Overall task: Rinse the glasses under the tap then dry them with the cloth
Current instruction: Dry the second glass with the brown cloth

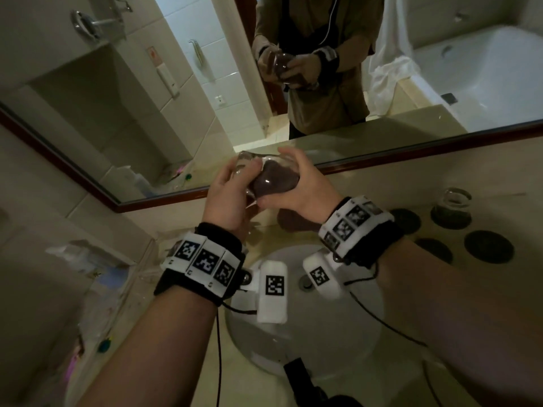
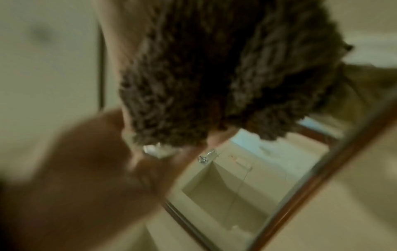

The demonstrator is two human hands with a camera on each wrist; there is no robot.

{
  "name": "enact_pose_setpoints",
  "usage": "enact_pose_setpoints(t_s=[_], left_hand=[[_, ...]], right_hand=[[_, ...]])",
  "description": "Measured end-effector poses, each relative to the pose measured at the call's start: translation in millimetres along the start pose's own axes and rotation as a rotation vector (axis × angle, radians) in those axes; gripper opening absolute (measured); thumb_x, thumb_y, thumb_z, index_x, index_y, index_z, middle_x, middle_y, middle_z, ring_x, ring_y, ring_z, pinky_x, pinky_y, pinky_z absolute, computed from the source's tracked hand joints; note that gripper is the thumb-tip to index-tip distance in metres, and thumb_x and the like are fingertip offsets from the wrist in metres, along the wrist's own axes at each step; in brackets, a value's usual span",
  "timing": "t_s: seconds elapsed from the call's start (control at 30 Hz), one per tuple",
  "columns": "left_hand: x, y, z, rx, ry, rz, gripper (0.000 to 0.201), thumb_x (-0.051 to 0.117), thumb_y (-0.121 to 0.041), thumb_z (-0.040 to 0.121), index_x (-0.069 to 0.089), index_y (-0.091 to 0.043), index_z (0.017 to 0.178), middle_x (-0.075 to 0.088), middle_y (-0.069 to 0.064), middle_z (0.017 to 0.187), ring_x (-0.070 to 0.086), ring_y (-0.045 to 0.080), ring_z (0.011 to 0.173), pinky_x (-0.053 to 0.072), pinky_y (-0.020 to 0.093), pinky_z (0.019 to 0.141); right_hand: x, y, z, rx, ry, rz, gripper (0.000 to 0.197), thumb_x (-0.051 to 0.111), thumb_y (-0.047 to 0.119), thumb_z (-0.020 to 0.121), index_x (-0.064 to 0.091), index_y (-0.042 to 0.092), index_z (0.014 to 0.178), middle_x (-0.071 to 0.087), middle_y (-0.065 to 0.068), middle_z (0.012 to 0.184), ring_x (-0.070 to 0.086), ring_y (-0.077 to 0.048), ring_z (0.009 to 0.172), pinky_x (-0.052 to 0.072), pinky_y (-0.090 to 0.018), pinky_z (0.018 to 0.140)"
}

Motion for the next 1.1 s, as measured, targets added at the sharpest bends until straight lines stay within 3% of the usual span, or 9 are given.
enact_pose_setpoints(t_s=[0.1, 0.27, 0.37, 0.6, 0.7, 0.8, 0.9, 1.0, 1.1], left_hand=[[-3, 0, 1, 0.002, 0.03, 0.024, 0.055, 0.066, -0.019, 0.088, 0.044, -0.013, 0.139, 0.067, 0.012, 0.116, 0.069, 0.023, 0.096, 0.056, 0.036, 0.071], [4, -6, 4, -0.045, 0.057, -0.032, 0.064, 0.064, -0.042, 0.087, 0.045, -0.011, 0.139, 0.058, 0.018, 0.132, 0.063, 0.032, 0.113, 0.053, 0.044, 0.088], [4, -8, 8, -0.023, 0.021, -0.018, 0.061, 0.064, -0.035, 0.088, 0.047, -0.005, 0.137, 0.061, 0.02, 0.126, 0.067, 0.029, 0.098, 0.058, 0.032, 0.066], [-1, -11, 15, 0.04, -0.005, 0.034, 0.055, 0.067, -0.012, 0.087, 0.046, -0.014, 0.137, 0.06, 0.018, 0.129, 0.064, 0.034, 0.111, 0.058, 0.043, 0.083], [1, -10, 17, 0.003, 0.011, 0.014, 0.066, 0.071, -0.034, 0.081, 0.046, -0.012, 0.138, 0.059, 0.019, 0.131, 0.062, 0.035, 0.114, 0.051, 0.049, 0.095], [4, -5, 18, -0.035, 0.022, -0.021, 0.068, 0.066, -0.045, 0.084, 0.048, -0.007, 0.137, 0.059, 0.02, 0.132, 0.06, 0.037, 0.117, 0.041, 0.055, 0.106], [1, -5, 19, 0.01, -0.035, 0.005, 0.053, 0.066, -0.027, 0.088, 0.052, -0.004, 0.132, 0.062, 0.021, 0.126, 0.063, 0.037, 0.113, 0.051, 0.053, 0.095], [-4, -5, 17, 0.055, -0.042, 0.045, 0.046, 0.065, -0.012, 0.088, 0.051, -0.008, 0.131, 0.064, 0.016, 0.12, 0.07, 0.026, 0.095, 0.058, 0.037, 0.071], [-4, -3, 18, 0.021, -0.018, 0.017, 0.041, 0.063, -0.014, 0.089, 0.05, -0.015, 0.129, 0.064, 0.014, 0.12, 0.068, 0.025, 0.095, 0.058, 0.038, 0.073]], right_hand=[[-2, -9, 6, 0.161, 0.107, 0.217, 0.083, 0.09, 0.03, 0.051, 0.052, 0.022, 0.124, 0.065, 0.004, 0.11, 0.064, -0.015, 0.102, 0.052, -0.038, 0.092], [1, 7, 8, -0.113, -0.054, -0.145, 0.085, 0.087, 0.023, 0.06, 0.038, 0.027, 0.13, 0.059, 0.009, 0.113, 0.059, -0.007, 0.1, 0.048, -0.021, 0.088], [5, 10, 9, -0.203, -0.05, -0.266, 0.092, 0.086, 0.028, 0.063, 0.03, 0.029, 0.136, 0.06, 0.008, 0.119, 0.059, -0.009, 0.104, 0.048, -0.023, 0.089], [6, -18, 26, 0.16, 0.128, 0.358, 0.084, 0.089, 0.03, 0.049, 0.05, 0.022, 0.123, 0.065, -0.005, 0.111, 0.064, -0.022, 0.097, 0.051, -0.04, 0.089], [0, -4, 22, -0.013, -0.006, 0.044, 0.079, 0.086, 0.023, 0.061, 0.044, 0.025, 0.127, 0.061, 0.006, 0.11, 0.061, -0.01, 0.098, 0.05, -0.02, 0.084], [5, 7, 18, -0.228, -0.063, -0.321, 0.088, 0.083, 0.034, 0.065, 0.03, 0.033, 0.136, 0.06, 0.007, 0.121, 0.06, -0.012, 0.106, 0.048, -0.026, 0.092], [7, -3, 23, -0.159, -0.035, -0.164, 0.093, 0.087, 0.028, 0.06, 0.031, 0.03, 0.136, 0.06, 0.005, 0.119, 0.06, -0.011, 0.106, 0.048, -0.026, 0.092], [7, -19, 27, 0.154, 0.136, 0.324, 0.087, 0.09, 0.028, 0.048, 0.049, 0.021, 0.124, 0.063, -0.004, 0.116, 0.063, -0.02, 0.099, 0.051, -0.034, 0.085], [6, -21, 27, 0.165, 0.119, 0.257, 0.077, 0.088, 0.033, 0.046, 0.054, 0.024, 0.115, 0.065, -0.002, 0.111, 0.065, -0.022, 0.099, 0.052, -0.045, 0.091]])
Point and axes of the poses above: each hand's wrist, its own z-axis towards the middle knuckle, its own x-axis out of the palm, y = z × x, the point moved 4 cm from there along z, towards the middle knuckle
